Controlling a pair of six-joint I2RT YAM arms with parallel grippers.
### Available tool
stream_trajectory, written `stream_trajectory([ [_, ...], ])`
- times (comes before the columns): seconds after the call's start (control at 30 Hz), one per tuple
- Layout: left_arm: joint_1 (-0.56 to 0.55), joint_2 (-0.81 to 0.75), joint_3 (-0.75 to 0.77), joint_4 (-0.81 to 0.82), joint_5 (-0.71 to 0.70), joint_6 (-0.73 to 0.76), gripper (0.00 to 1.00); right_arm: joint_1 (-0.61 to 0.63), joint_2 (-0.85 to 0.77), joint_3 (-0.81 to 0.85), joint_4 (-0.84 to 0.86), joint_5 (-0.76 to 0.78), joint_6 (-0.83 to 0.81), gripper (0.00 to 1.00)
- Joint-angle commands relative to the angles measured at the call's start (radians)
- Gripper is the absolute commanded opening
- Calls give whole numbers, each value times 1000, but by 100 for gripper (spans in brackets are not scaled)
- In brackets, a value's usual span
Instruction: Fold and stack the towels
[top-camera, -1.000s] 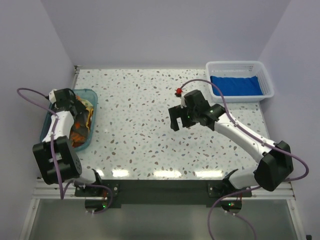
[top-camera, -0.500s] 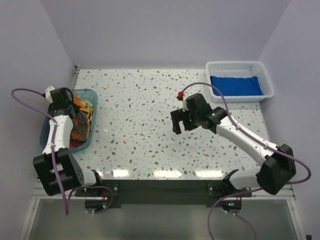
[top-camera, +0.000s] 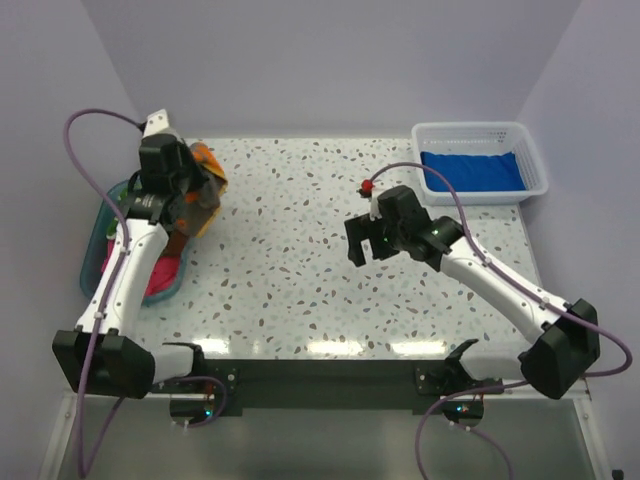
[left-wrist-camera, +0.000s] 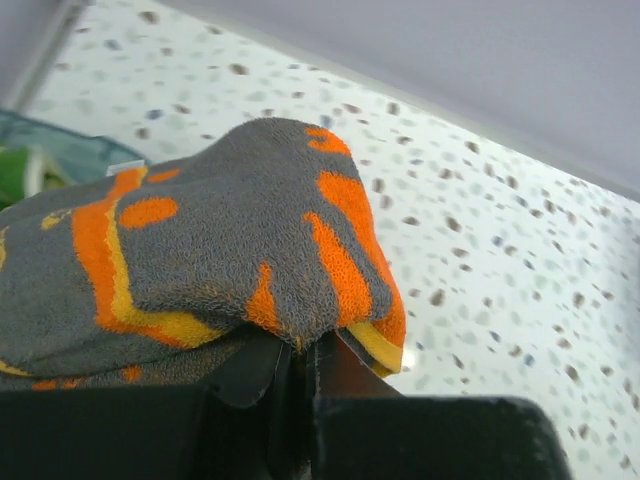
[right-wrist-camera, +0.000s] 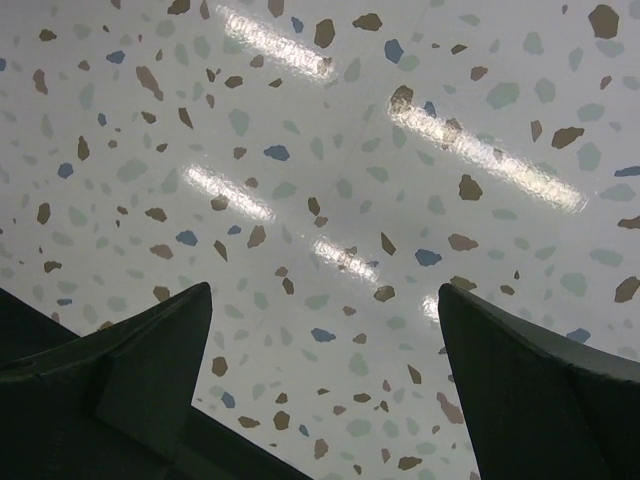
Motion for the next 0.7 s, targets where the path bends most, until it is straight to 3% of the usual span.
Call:
stream_trajectory([
  [0.0,-139,-16,83,18,64,24,0,3,-76,14,14,71,-5,99],
  [0.2,-427,-22,91,24,110,22,0,3,-192,-6,35,235,-11,99],
  [0.4,-775,-22,-105,76,51,-17,5,2,-255,-47,75,285,-31,99],
  [0.47,-853,-28,-224,102,29,-48,16,3,-243,-52,60,273,-34,99],
  [0.53,-891,-48,-303,133,35,-102,39,2,-232,-65,52,250,-38,99],
  [0.67,-918,-111,-475,205,34,-189,49,2,-183,-78,38,218,-38,99],
])
